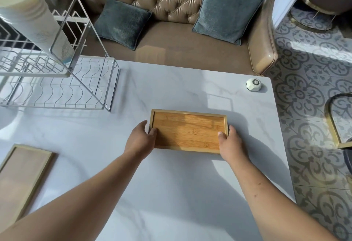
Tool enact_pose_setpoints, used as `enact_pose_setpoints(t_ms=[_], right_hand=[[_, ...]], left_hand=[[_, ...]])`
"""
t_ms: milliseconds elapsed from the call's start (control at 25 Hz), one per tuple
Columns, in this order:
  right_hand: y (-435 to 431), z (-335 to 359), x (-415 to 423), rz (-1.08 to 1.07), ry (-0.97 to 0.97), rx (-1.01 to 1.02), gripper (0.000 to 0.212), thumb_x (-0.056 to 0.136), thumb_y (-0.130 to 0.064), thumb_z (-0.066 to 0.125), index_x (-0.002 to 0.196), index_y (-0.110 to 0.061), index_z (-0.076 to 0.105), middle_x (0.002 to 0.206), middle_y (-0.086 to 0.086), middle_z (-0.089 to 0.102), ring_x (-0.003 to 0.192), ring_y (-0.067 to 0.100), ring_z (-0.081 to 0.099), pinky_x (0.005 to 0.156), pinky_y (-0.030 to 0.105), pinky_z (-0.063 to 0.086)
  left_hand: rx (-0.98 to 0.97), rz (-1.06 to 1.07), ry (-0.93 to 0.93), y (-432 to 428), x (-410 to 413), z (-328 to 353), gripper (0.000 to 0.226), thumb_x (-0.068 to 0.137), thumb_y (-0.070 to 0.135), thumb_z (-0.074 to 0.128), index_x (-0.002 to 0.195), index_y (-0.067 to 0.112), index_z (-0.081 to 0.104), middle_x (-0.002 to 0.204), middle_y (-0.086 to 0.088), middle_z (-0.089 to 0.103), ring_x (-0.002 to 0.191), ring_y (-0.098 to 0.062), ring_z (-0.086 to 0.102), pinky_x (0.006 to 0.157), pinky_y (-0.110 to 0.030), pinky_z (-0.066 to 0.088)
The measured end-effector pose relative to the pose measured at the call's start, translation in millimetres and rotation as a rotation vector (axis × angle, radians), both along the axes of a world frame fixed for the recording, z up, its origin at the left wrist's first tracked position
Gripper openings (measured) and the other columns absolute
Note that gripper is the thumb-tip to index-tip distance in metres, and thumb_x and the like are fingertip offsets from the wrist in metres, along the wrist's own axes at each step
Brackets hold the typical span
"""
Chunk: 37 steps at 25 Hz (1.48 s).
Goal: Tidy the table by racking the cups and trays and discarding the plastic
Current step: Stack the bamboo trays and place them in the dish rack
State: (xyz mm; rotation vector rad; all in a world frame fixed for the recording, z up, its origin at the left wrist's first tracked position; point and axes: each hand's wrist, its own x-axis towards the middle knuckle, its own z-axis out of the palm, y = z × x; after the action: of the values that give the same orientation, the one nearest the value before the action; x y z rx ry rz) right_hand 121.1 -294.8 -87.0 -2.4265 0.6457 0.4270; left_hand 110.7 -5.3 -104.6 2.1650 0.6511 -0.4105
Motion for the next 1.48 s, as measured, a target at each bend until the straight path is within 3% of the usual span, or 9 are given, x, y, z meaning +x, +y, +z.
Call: enact_pose_setpoints(t_ms=[40, 120, 240, 360, 520, 720, 1080, 1280, 1480], right_hand=[[4, 4, -4, 0.094, -0.052, -0.08, 0.056, 0.102, -0.041, 0.051, 0.15, -0.012, 0.041, 0.153, 0.014, 0.049, 0.137, 0.037, 0.047, 0.107, 0.045, 0.043], [23, 14, -17, 0.304, -0.185, -0.196, 0.077, 0.098, -0.051, 0.054, 0.161, -0.018, 0.025, 0.167, 0.01, 0.029, 0.153, 0.036, 0.025, 0.123, 0.048, 0.024], [70, 25, -35, 0.569, -0.241, -0.267, 0.089, 0.091, -0.068, 0.047, 0.163, -0.028, 0.016, 0.172, 0.004, 0.015, 0.158, 0.033, 0.007, 0.126, 0.049, 0.006], [125, 24, -48, 0.775, -0.212, -0.286, 0.091, 0.087, -0.077, 0.03, 0.163, -0.033, 0.006, 0.174, -0.001, 0.003, 0.159, 0.028, -0.007, 0.126, 0.053, -0.001], [197, 19, -66, 0.939, -0.23, -0.262, 0.091, 0.087, -0.077, 0.028, 0.163, -0.033, 0.006, 0.173, 0.0, 0.005, 0.159, 0.029, -0.005, 0.127, 0.054, -0.001], [296, 8, -79, 1.114, -0.208, -0.255, 0.091, 0.087, -0.078, 0.023, 0.162, -0.035, -0.004, 0.174, -0.001, -0.005, 0.158, 0.025, -0.015, 0.127, 0.051, -0.007], [475, -12, -105, 1.423, -0.249, -0.235, 0.092, 0.087, -0.077, 0.022, 0.163, -0.03, 0.003, 0.173, 0.006, 0.002, 0.159, 0.032, -0.008, 0.127, 0.055, -0.003], [526, -23, -114, 1.482, -0.181, -0.248, 0.09, 0.09, -0.073, 0.037, 0.163, -0.034, 0.002, 0.173, 0.007, 0.0, 0.159, 0.032, -0.007, 0.127, 0.055, 0.0], [527, -32, -121, 1.451, -0.081, -0.329, 0.093, 0.091, -0.072, 0.046, 0.163, -0.031, 0.004, 0.173, 0.006, -0.001, 0.159, 0.032, -0.005, 0.127, 0.054, 0.005]], left_hand=[[0.127, -0.063, -0.023, 7, -8, 3, 0.067, 0.097, 0.055, 0.051, 0.157, 0.026, 0.041, 0.164, 0.0, 0.042, 0.148, -0.025, 0.039, 0.117, -0.044, 0.036], [0.313, -0.152, -0.11, 23, -30, 9, 0.081, 0.092, 0.067, 0.048, 0.161, 0.028, 0.031, 0.171, 0.001, 0.026, 0.156, -0.026, 0.024, 0.124, -0.046, 0.025], [0.41, -0.171, -0.093, 52, -68, 8, 0.086, 0.092, 0.077, 0.039, 0.163, 0.031, 0.023, 0.175, -0.001, 0.014, 0.16, -0.027, 0.012, 0.127, -0.052, 0.013], [0.454, -0.115, -0.028, 91, -105, 3, 0.088, 0.092, 0.08, 0.033, 0.164, 0.033, 0.021, 0.176, -0.001, 0.008, 0.161, -0.027, 0.007, 0.127, -0.055, 0.009], [0.505, -0.024, 0.057, 155, -152, -4, 0.089, 0.091, 0.081, 0.028, 0.165, 0.032, 0.018, 0.176, 0.0, 0.003, 0.161, -0.025, 0.002, 0.128, -0.054, 0.008], [0.528, 0.122, 0.101, 240, -213, -7, 0.085, 0.094, 0.078, 0.028, 0.165, 0.032, 0.018, 0.176, 0.0, 0.003, 0.161, -0.026, 0.003, 0.127, -0.056, 0.008], [0.561, 0.3, 0.171, 350, -305, -15, 0.083, 0.097, 0.074, 0.031, 0.166, 0.028, 0.019, 0.176, -0.003, 0.005, 0.161, -0.03, 0.004, 0.127, -0.056, 0.009], [0.568, 0.306, 0.219, 371, -335, -24, 0.086, 0.096, 0.074, 0.031, 0.165, 0.026, 0.017, 0.176, -0.007, 0.004, 0.161, -0.031, 0.007, 0.127, -0.055, 0.013], [0.547, 0.405, 0.225, 370, -351, -27, 0.107, 0.09, 0.082, 0.035, 0.165, 0.007, 0.016, 0.173, -0.014, 0.014, 0.159, -0.03, 0.016, 0.128, -0.049, 0.017]])
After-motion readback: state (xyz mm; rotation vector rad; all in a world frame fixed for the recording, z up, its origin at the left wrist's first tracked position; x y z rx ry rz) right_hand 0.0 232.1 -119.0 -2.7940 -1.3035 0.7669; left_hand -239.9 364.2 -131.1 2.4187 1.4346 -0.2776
